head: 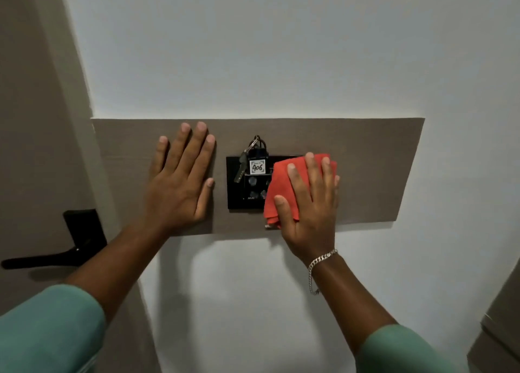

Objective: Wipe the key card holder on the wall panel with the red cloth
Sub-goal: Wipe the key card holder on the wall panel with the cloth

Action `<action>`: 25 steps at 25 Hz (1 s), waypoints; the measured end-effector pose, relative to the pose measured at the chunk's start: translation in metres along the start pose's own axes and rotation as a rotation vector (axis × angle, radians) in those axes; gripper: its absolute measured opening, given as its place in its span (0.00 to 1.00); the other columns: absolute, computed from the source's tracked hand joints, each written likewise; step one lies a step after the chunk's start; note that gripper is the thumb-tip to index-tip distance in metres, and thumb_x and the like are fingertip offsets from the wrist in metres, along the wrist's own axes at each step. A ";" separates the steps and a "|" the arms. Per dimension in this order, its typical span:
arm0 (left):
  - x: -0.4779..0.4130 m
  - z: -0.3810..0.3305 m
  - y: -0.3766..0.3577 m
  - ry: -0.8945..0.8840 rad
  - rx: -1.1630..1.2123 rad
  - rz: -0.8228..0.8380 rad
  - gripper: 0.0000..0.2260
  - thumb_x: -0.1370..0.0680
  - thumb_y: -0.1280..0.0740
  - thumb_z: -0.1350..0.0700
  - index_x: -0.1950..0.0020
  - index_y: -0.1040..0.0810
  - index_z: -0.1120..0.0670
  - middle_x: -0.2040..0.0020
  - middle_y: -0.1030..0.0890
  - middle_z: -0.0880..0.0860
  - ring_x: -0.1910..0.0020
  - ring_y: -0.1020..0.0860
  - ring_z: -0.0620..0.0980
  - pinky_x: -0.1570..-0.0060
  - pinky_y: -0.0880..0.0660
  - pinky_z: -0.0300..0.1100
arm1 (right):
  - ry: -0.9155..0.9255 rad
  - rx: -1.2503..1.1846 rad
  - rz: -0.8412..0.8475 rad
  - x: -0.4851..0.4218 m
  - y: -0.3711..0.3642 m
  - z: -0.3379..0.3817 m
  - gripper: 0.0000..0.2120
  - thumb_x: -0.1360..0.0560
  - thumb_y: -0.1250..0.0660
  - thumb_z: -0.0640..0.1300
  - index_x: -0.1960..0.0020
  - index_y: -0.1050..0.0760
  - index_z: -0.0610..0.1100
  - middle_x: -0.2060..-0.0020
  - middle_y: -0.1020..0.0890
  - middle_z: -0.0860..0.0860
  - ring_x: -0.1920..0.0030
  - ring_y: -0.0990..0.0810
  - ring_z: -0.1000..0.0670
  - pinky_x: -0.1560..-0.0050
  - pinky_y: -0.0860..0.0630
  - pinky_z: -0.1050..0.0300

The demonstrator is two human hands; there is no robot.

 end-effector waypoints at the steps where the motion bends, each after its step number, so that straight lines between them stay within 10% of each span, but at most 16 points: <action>1: 0.002 0.001 -0.004 -0.005 -0.061 -0.018 0.31 0.20 0.46 0.48 0.19 0.48 0.59 0.19 0.45 0.60 0.19 0.50 0.58 0.22 0.54 0.57 | -0.016 -0.008 -0.014 0.002 -0.002 -0.002 0.25 0.19 0.44 0.56 0.25 0.38 0.51 0.22 0.36 0.42 0.20 0.44 0.38 0.21 0.46 0.33; 13: 0.003 0.001 -0.006 -0.015 -0.117 -0.148 0.32 0.19 0.47 0.45 0.19 0.48 0.59 0.19 0.47 0.58 0.19 0.52 0.56 0.22 0.54 0.58 | -0.229 -0.124 -0.229 -0.009 -0.008 -0.010 0.21 0.17 0.46 0.56 0.27 0.31 0.49 0.23 0.36 0.40 0.19 0.44 0.42 0.21 0.43 0.32; 25: 0.002 0.001 -0.006 -0.012 -0.101 -0.170 0.32 0.19 0.47 0.46 0.19 0.48 0.59 0.19 0.47 0.58 0.19 0.52 0.56 0.22 0.52 0.58 | -0.043 -0.013 -0.166 -0.014 -0.012 -0.001 0.22 0.18 0.45 0.55 0.26 0.33 0.49 0.23 0.36 0.40 0.20 0.42 0.38 0.20 0.45 0.36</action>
Point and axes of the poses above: each hand's wrist, its own x-axis away from the middle knuckle, its own y-axis out of the back of the hand, z = x × y, the point moved 7 cm from there along -x, towards the middle knuckle
